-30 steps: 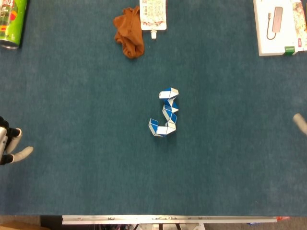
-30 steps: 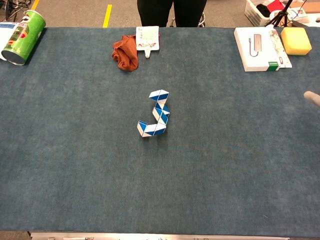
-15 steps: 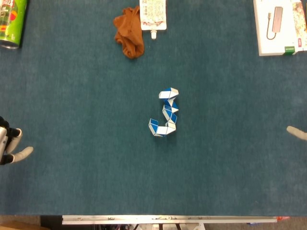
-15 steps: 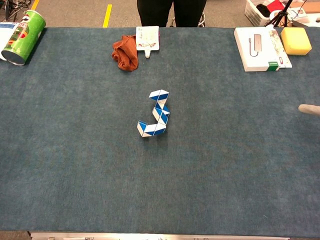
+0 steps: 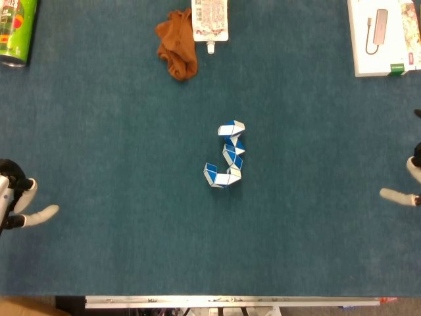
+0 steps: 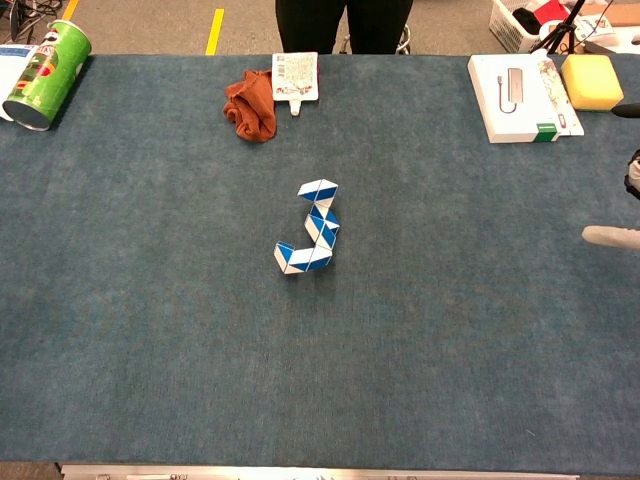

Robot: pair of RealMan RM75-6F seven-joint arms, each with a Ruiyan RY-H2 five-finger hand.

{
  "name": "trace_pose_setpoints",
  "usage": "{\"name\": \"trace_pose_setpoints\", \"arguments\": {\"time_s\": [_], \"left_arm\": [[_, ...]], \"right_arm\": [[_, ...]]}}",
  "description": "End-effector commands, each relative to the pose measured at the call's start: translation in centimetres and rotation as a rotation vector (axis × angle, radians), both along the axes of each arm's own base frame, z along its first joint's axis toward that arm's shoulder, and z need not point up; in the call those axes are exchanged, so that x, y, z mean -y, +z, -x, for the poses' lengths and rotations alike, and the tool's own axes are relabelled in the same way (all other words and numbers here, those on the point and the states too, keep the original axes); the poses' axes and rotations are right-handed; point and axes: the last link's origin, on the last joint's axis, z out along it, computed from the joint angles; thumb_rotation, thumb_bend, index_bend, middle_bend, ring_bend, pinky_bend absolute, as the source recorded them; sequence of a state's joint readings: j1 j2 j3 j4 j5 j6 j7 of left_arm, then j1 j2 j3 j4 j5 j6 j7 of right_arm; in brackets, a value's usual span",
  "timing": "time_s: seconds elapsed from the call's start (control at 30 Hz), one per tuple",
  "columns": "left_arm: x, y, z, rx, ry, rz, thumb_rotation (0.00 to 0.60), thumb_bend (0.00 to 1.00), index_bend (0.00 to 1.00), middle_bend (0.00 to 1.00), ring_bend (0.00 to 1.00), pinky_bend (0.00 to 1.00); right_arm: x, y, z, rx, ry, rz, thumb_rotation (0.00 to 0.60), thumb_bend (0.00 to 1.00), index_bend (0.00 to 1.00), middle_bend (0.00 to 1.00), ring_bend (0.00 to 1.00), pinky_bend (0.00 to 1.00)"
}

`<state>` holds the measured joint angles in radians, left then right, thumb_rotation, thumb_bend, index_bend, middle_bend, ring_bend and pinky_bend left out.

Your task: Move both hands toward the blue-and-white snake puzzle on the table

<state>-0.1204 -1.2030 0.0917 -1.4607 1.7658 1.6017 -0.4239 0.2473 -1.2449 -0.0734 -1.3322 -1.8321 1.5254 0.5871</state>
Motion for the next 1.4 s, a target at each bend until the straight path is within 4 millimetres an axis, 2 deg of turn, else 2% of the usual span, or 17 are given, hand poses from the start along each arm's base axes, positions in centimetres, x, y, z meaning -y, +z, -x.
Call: {"name": "trace_pose_setpoints", "arguments": {"time_s": [0.03, 0.3, 0.47, 0.6, 0.83, 1.0, 1.2, 1.4], "left_arm": [[0.2, 0.1, -0.4, 0.144, 0.004, 0.045, 0.600, 0.00, 1.00, 1.00, 0.76, 0.49], [0.2, 0.3, -0.3, 0.223, 0.056, 0.089, 0.600, 0.00, 1.00, 1.00, 0.77, 0.48], [0.1, 0.5, -0.4, 0.238, 0.053, 0.097, 0.600, 0.00, 1.00, 1.00, 0.77, 0.23], [0.1, 0.4, -0.4, 0.232, 0.040, 0.099, 0.596, 0.00, 1.00, 1.00, 0.77, 0.17], [0.2, 0.3, -0.4, 0.249, 0.044, 0.118, 0.561, 0.00, 1.00, 1.00, 0.77, 0.15], [0.3, 0.2, -0.5, 0.292, 0.073, 0.176, 0.558, 0.00, 1.00, 1.00, 0.77, 0.15], [0.2, 0.0, -0.9, 0.345, 0.091, 0.231, 0.560, 0.00, 1.00, 1.00, 0.77, 0.15], [-0.2, -0.3, -1.7, 0.504, 0.080, 0.322, 0.556, 0.00, 1.00, 1.00, 0.77, 0.15]], "right_arm": [[0.0, -0.3, -0.1, 0.023, 0.021, -0.036, 0.456, 0.00, 1.00, 1.00, 0.74, 0.09], [0.1, -0.5, 0.2, 0.004, 0.006, -0.034, 0.458, 0.00, 1.00, 1.00, 0.74, 0.09], [0.1, -0.6, 0.2, -0.008, 0.000, -0.027, 0.458, 0.00, 1.00, 1.00, 0.74, 0.09], [0.1, -0.6, 0.2, -0.012, -0.004, -0.024, 0.455, 0.00, 1.00, 1.00, 0.74, 0.09], [0.1, -0.7, 0.2, -0.015, -0.010, -0.028, 0.457, 0.00, 1.00, 1.00, 0.74, 0.09], [-0.1, -0.9, 0.1, 0.000, -0.013, -0.061, 0.456, 0.00, 1.00, 1.00, 0.74, 0.09], [-0.1, -1.2, -0.2, 0.071, -0.022, -0.168, 0.455, 0.00, 1.00, 1.00, 0.74, 0.09], [0.0, -1.5, -1.0, 0.167, -0.015, -0.305, 0.457, 0.00, 1.00, 1.00, 0.74, 0.09]]}}
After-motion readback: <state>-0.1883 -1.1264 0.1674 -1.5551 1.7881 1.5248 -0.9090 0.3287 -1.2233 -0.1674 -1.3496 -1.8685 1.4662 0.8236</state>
